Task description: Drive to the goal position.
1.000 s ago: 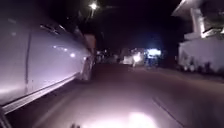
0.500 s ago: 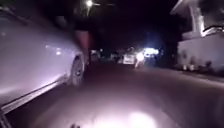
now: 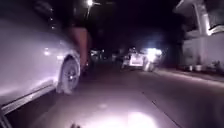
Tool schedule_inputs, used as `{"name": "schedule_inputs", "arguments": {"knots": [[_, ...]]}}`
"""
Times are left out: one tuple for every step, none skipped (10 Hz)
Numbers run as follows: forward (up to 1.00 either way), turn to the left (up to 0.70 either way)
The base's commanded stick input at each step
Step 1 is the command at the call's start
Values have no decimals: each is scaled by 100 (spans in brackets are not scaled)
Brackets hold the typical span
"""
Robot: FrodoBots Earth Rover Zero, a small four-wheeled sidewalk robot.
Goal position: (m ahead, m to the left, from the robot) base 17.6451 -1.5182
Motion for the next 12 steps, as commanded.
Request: {"name": "schedule_inputs", "arguments": {"knots": [[100, 0], [100, 0], [100, 0], [100, 0], [100, 0], [100, 0], [100, 0], [100, 0], [100, 0], [100, 0], [100, 0], [100, 0]]}}
